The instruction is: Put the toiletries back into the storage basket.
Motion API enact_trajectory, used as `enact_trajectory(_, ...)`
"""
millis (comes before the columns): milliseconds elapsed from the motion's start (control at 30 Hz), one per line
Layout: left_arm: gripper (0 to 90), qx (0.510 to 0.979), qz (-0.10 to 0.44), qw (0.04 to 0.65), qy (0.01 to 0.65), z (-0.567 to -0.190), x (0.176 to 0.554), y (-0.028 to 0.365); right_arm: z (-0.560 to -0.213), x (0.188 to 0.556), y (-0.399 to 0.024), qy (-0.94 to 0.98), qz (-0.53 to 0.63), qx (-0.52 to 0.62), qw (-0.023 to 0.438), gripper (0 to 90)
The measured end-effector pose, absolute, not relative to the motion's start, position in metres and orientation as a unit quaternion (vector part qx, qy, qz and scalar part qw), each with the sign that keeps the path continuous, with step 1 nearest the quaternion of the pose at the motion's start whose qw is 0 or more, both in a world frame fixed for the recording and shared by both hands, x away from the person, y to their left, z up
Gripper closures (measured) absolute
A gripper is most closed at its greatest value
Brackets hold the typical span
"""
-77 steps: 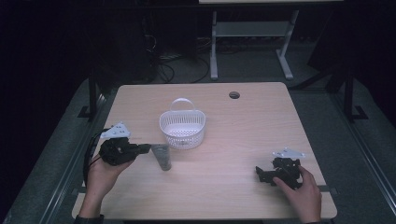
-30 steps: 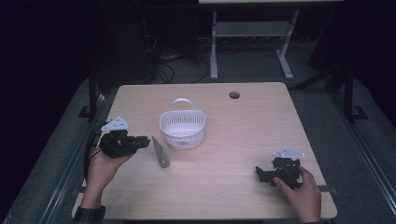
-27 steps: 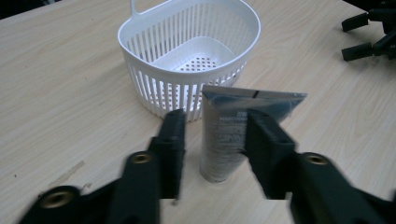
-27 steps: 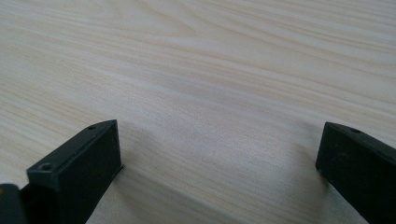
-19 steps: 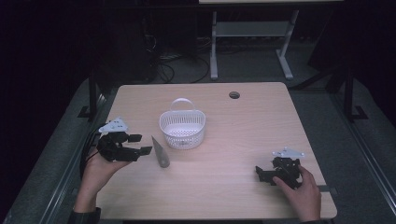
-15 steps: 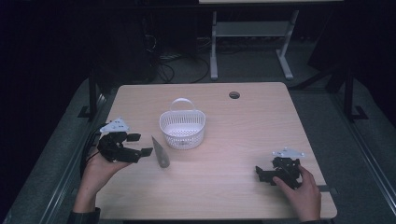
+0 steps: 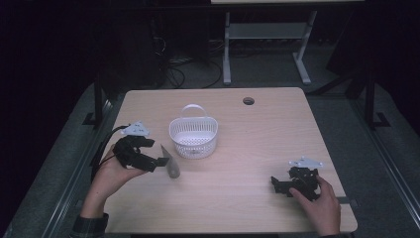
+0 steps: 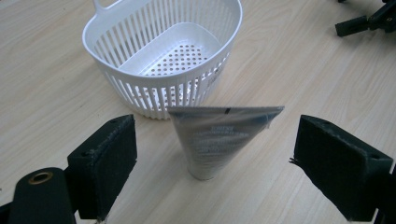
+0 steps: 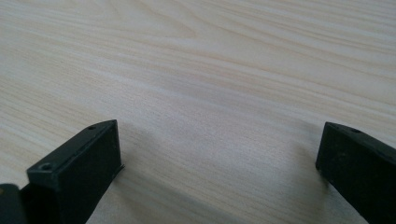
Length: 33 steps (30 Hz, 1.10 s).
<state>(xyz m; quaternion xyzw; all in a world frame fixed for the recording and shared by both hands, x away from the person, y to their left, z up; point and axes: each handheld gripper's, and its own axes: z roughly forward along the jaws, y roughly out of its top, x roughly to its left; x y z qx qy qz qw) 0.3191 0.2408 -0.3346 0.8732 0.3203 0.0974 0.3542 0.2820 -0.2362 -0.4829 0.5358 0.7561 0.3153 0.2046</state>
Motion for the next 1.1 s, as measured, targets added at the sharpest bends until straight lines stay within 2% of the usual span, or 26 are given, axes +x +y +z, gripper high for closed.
enact_trajectory(667, 12.7, 0.901, 0.077, 0.301, 0.303, -0.339, 0.337, 0.206, -0.483, 0.282, -0.236, 0.757, 0.316, 0.535, 0.204, 0.0)
enact_trajectory(1100, 14.2, 0.910, 0.070, 0.262, 0.312, -0.349, 0.344, 0.202, -0.483, 0.282, -0.236, 0.756, 0.316, 0.535, 0.204, 0.0)
